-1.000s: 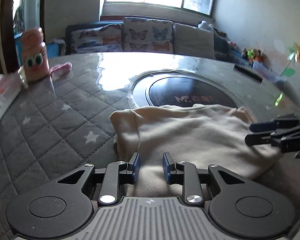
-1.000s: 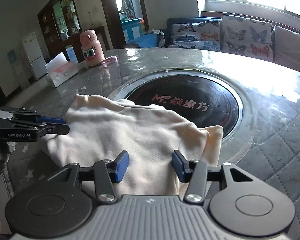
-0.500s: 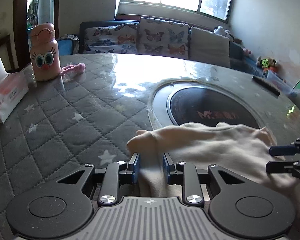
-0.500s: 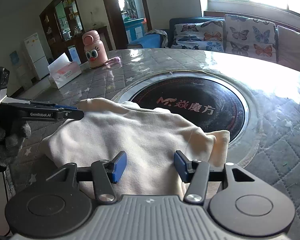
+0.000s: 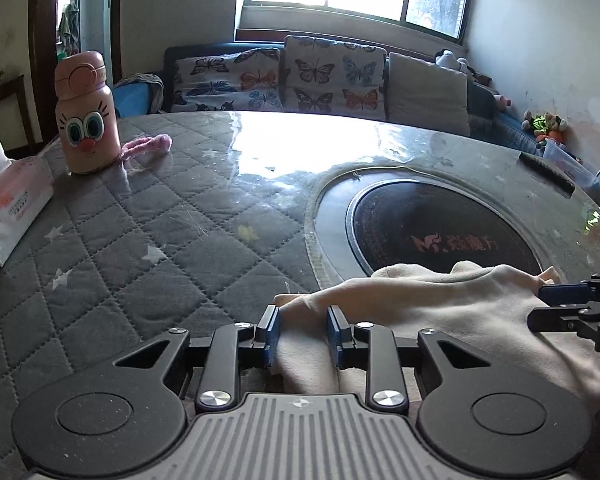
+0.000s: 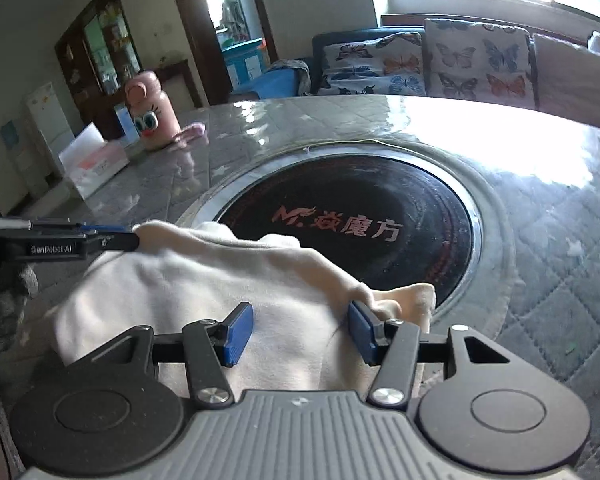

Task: Fold clothes
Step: 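Press and smooth the folded shirt with both grippers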

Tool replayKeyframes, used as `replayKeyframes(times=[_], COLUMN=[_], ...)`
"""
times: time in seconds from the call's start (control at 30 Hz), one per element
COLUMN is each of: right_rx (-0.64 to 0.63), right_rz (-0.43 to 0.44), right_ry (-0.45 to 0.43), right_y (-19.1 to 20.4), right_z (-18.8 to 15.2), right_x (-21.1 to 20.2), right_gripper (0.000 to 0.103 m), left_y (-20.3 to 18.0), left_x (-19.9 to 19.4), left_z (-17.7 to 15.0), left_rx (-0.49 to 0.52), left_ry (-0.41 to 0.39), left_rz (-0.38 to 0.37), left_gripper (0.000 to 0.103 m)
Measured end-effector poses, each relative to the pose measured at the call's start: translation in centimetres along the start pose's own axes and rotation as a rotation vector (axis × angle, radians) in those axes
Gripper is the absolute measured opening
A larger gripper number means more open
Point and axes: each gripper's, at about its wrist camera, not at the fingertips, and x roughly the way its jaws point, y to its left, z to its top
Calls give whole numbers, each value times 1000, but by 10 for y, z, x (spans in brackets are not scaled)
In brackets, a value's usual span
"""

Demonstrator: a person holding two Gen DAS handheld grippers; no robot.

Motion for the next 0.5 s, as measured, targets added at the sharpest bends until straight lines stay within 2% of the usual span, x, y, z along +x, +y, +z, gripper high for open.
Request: replayKeyframes(times=[0.1, 0.17, 0.23, 0.3, 0.5], right_rx=[11, 15, 15, 19, -10], right_rz=[-10, -13, -23, -25, -11], right_ry=[-15, -23, -28, -28, -27], right_y=[-1, -2, -2, -2, 10], right_z=[0, 0, -2, -3, -7], right_x=[-6, -10, -14, -17, -23], right_gripper=[54, 54, 55, 55, 56], left_y=[3, 4, 4, 4, 3], left_x=[-9, -16, -23, -29, -41], left_z=[-1, -4, -9, -15, -30], left_rx=[-18, -28, -34, -43, -60], left_ry=[-2, 1, 8, 17, 41], left_rz=[-6, -16, -21, -29, -36], left_gripper=[28, 32, 42, 46, 47])
